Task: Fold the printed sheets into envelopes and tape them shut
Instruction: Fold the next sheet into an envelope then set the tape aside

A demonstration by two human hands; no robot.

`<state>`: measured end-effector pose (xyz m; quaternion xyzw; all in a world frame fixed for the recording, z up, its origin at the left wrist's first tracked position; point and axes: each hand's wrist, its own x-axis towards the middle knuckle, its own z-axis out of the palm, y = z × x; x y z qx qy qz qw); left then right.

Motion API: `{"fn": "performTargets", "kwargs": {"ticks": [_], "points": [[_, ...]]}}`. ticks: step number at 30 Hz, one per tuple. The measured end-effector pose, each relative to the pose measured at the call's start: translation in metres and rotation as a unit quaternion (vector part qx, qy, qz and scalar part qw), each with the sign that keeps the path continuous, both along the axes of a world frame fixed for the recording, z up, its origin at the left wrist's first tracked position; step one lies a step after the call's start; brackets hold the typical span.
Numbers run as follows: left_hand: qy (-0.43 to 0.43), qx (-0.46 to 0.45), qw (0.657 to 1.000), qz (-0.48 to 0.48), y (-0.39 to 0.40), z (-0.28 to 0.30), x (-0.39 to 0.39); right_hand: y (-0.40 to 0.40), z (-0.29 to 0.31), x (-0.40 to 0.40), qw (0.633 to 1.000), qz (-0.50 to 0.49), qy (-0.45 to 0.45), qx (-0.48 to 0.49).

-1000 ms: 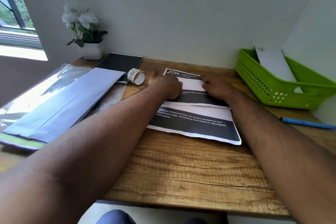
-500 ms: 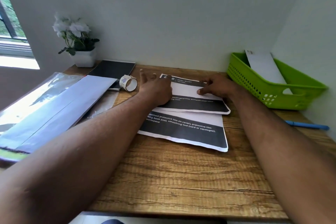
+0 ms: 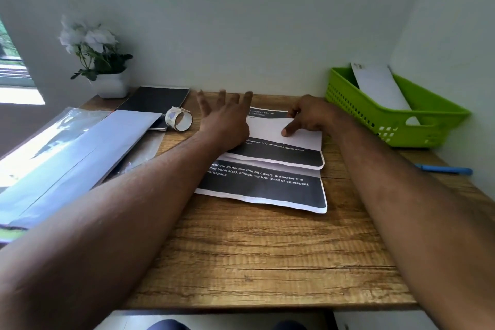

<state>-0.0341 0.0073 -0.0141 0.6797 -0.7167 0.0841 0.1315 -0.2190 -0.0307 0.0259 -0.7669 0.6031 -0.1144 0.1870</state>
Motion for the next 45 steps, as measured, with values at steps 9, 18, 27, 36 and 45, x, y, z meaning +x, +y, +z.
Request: {"fn": "performTargets", "kwargs": {"ticks": [9, 18, 27, 36, 45], "points": [[0.002, -0.147, 0.989, -0.031, 0.002, 0.005, 0.001, 0.002, -0.02, -0.002, 0.944, 0.094, 0.069, -0.309], [0.106, 0.051, 0.99, -0.074, -0.002, -0.003, 0.0, 0.012, -0.02, -0.007, 0.98, 0.146, 0.004, -0.132], [0.075, 0.181, 0.976, -0.094, -0.003, -0.01, -0.004, 0.012, -0.019, 0.001, 0.989, 0.108, 0.017, -0.104], [0.026, 0.195, 0.978, -0.074, -0.006, -0.007, -0.009, 0.002, -0.048, 0.031, 0.987, 0.113, -0.013, -0.111], [0.022, 0.191, 0.979, -0.072, -0.006, -0.008, -0.007, -0.009, -0.056, 0.025, 0.984, 0.039, 0.149, -0.09]]}}
